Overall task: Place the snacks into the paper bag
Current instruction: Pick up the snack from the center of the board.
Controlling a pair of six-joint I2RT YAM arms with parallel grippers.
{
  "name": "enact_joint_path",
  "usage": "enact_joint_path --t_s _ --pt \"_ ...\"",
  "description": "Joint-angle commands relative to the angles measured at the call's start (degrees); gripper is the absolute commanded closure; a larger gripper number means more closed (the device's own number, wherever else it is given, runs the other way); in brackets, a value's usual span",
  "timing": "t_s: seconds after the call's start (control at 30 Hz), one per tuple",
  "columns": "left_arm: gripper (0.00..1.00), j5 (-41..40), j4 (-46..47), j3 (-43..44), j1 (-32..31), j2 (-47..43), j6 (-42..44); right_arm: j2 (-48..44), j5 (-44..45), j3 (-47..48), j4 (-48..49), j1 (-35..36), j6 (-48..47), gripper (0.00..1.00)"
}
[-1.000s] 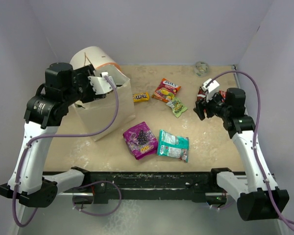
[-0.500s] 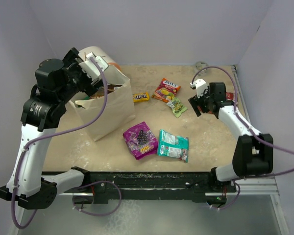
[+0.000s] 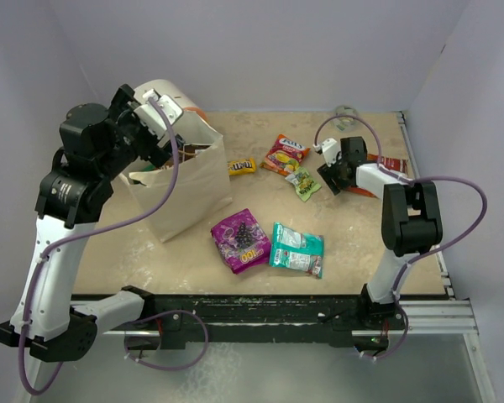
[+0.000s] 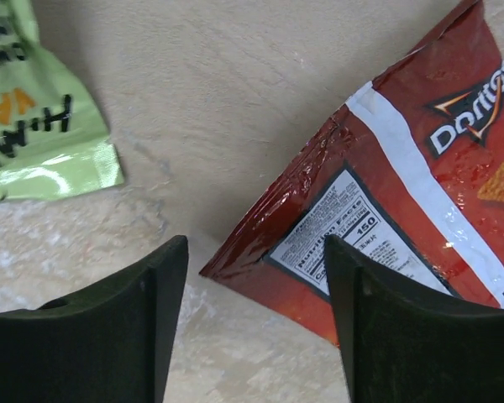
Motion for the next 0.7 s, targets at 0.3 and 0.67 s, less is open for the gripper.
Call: enact_joint_path --t_s 0.3,0.67 --pt "0.01 5.2 3.4 -0.2 0.3 -0.9 -3.8 1.6 4.8 3.7 1.8 0.2 -1.5 0.77" --pt "0.0 17.0 1.4 -0.2 0.2 -0.1 -2.6 -14.9 3.0 4.8 -5.8 0.2 -1.0 1.0"
